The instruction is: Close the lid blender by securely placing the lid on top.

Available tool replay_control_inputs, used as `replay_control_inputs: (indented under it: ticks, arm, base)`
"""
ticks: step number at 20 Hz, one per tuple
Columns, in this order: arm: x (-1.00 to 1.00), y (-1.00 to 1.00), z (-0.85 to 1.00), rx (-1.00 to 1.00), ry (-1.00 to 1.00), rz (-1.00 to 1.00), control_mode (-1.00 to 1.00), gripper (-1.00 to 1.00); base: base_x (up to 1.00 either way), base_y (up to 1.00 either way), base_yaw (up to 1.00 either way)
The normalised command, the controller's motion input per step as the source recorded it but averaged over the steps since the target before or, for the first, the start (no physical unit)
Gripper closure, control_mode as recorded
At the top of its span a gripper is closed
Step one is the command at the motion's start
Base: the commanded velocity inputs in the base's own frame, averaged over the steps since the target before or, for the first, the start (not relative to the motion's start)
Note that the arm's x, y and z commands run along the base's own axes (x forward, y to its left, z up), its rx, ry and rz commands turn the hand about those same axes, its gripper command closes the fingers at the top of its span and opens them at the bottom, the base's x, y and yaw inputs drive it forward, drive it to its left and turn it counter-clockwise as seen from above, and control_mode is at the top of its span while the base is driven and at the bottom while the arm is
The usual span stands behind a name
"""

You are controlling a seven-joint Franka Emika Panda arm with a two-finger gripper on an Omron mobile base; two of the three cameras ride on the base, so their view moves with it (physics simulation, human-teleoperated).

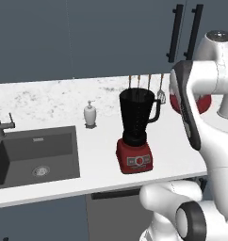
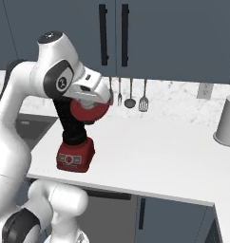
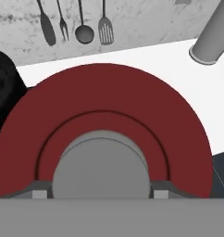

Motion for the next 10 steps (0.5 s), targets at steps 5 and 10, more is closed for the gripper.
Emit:
replay_control_inputs:
  ticks: [5, 10]
  arm:
    - [0.29, 0.70, 0.56, 0.00, 0.17, 0.01, -1.00, 1.00]
    - [0.43, 0.74, 0.00, 0.00, 0.21, 0.02, -1.00, 1.00]
  base:
    - [0.00, 0.00, 0.00]
    - [0.00, 0.00, 0.00]
